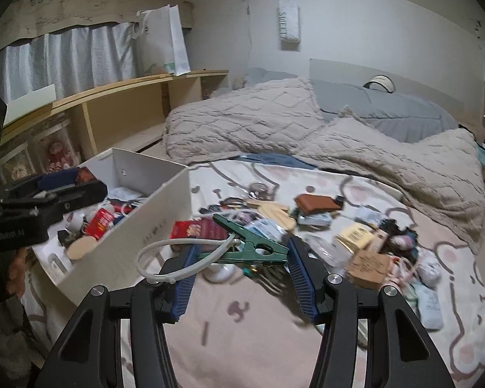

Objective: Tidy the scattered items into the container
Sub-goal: 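Carry the lighter and clothespin with both tools over the white box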

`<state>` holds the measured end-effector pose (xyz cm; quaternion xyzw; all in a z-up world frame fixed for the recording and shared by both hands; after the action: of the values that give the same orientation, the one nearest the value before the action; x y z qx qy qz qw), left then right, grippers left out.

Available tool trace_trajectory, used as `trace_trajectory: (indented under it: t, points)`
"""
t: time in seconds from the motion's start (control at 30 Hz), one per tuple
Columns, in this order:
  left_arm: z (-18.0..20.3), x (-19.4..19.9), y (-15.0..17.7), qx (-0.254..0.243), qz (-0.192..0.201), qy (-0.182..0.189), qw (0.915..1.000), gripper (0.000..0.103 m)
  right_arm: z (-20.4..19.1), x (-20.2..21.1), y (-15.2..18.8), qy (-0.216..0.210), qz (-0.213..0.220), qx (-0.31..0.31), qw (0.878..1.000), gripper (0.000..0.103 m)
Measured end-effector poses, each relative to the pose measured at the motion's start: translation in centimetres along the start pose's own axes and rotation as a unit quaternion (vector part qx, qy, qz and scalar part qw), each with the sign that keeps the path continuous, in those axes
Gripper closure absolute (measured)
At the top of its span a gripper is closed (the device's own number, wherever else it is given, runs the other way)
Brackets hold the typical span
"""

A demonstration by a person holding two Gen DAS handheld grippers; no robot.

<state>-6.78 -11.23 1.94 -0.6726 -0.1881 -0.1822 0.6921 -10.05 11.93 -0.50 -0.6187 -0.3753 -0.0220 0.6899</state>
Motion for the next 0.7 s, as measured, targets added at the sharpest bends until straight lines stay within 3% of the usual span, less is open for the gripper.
trace_trajectory:
  t: [0.37,0.7]
  points:
    - [-7.5,1.6,-3.1,0.015,0.026,-0.054,0.9981,0.02,-5.7,-2.1,-4.1,-0.025,0.015,0.043,0.999,0.048]
    - [-13.2,-0.5,-2.5,0.071,-0.003,-0.076,0.9946,0.02,-10.6,-5.6,-6.3,-0.087,-0.018,0.045,0.995,0.048]
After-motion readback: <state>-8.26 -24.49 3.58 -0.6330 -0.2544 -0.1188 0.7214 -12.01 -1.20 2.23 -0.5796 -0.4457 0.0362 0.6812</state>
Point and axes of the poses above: each gripper's, at about its wrist camera, not at the fingertips, and x roughly against the way its jaws point, z to its right, y to its underside, the point moved 2 cm from there along -x, roughly the way its jaws point, and after that the axes turned 1 degree about -z, right-handed, at the moved point
